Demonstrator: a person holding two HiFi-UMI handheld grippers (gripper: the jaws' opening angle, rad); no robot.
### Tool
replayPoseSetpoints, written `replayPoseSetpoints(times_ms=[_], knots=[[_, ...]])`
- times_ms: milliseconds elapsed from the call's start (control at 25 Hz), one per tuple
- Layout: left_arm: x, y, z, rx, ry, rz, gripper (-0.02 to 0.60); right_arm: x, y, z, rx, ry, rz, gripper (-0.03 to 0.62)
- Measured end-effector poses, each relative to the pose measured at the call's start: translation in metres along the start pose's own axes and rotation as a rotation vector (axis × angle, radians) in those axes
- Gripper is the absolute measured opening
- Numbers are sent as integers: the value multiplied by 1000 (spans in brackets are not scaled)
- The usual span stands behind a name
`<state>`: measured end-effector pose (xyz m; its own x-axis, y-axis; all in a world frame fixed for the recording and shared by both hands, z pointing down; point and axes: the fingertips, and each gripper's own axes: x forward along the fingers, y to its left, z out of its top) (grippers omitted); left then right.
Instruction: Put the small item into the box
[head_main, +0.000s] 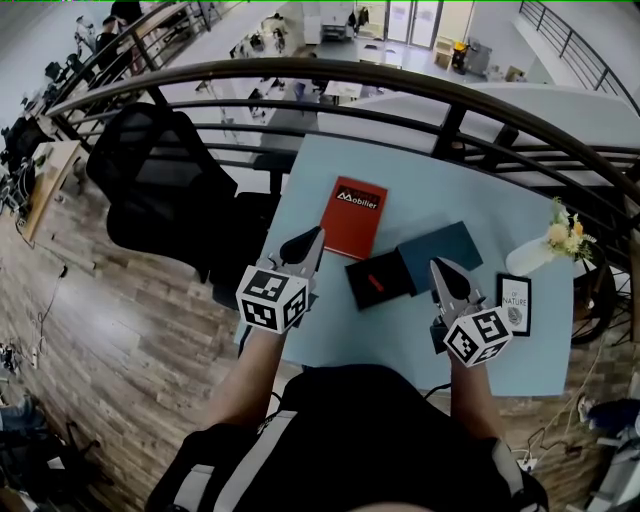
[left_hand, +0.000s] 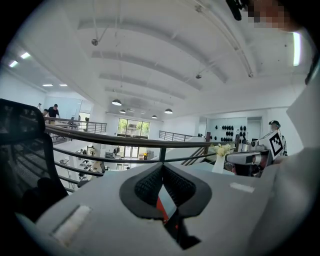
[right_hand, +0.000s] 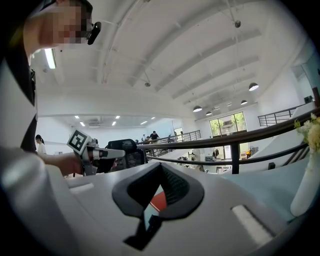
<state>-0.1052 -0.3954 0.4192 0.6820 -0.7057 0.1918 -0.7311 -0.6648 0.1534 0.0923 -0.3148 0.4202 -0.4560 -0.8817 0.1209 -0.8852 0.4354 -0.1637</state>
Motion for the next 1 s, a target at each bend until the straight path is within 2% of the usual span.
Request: replayPoseSetpoints(times_ms=[240, 1000], knots=[[5, 1, -4, 0, 8, -2, 3, 5, -2, -2, 23, -9, -15, -2], [6, -10, -3, 9, 9, -22, 4, 7, 9, -1, -1, 6, 14, -2]])
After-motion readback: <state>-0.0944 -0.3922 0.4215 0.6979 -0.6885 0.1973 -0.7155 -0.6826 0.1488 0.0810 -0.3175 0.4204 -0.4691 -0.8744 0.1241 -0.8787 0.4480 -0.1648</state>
